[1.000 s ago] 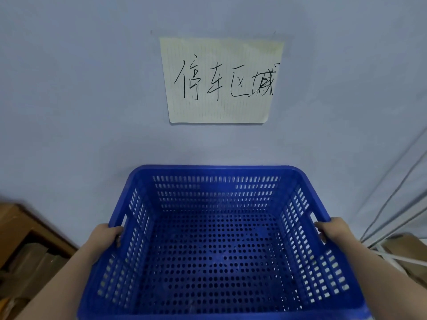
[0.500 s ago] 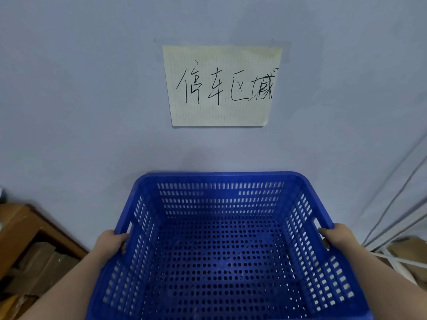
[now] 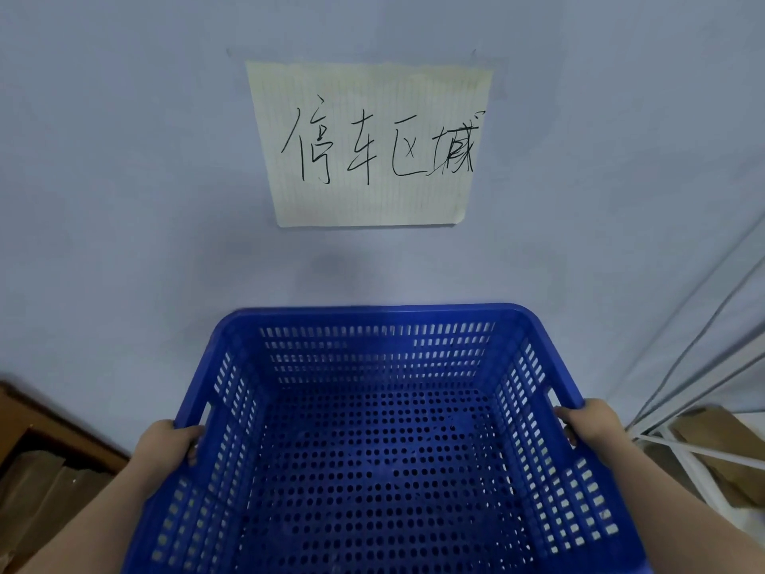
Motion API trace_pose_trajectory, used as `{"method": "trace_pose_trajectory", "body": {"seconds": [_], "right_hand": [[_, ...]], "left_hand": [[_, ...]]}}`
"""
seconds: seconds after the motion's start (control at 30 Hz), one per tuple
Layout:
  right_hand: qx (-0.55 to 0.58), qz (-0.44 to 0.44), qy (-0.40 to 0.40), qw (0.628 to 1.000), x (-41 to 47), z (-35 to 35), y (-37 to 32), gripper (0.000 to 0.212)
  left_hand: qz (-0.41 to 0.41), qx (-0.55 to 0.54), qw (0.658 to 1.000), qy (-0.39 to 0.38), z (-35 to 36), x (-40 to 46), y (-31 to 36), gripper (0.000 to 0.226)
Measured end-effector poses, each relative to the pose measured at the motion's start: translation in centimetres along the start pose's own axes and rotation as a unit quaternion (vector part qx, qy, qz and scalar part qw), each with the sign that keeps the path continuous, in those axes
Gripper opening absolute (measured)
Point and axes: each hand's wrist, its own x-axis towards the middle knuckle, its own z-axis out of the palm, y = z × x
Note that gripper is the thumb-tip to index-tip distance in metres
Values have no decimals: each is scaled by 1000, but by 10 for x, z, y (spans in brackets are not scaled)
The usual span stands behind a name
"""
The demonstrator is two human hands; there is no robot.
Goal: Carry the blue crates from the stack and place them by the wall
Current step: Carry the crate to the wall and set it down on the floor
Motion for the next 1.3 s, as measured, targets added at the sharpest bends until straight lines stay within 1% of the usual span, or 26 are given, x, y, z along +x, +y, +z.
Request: {"method": "trace_pose_trajectory", "body": {"seconds": [0.17, 0.43, 0.57, 0.7, 0.9, 1.0, 1.1, 1.17, 1.23, 1.3], "right_hand": [[-8, 1, 1, 1000, 2, 1, 2, 26], [-8, 8, 11, 1000, 4, 4, 5, 18], [-9, 5, 15, 1000, 4, 6, 11, 20], [-9, 5, 12, 1000, 5, 6, 11, 18], [-3, -1, 13, 1000, 1, 6, 7, 20], [-7, -4, 14, 1000, -3, 7, 9, 23], [-52, -21, 36, 998, -7, 9, 13, 28], [-87, -29, 52, 994, -12, 9, 12, 25], [-109, -28, 54, 992, -16, 10, 11, 25], [-106, -22, 46, 993, -19, 9, 10, 29]], "left_hand": [[-6, -3, 1000, -1, 3, 4, -4, 35], [14, -21, 1000, 19, 9, 3, -10, 39], [23, -28, 999, 26, 9, 0, -18, 43], [24, -13, 999, 43, 10, -1, -18, 45], [10, 3, 999, 40, 10, 3, -17, 43], [12, 27, 999, 39, 9, 2, -16, 32], [12, 66, 997, 45, 13, 5, -19, 33], [10, 86, 995, 53, 14, 3, -17, 31], [20, 100, 993, 62, 15, -3, -15, 25], [42, 131, 988, 72, 14, -5, -16, 21]]}}
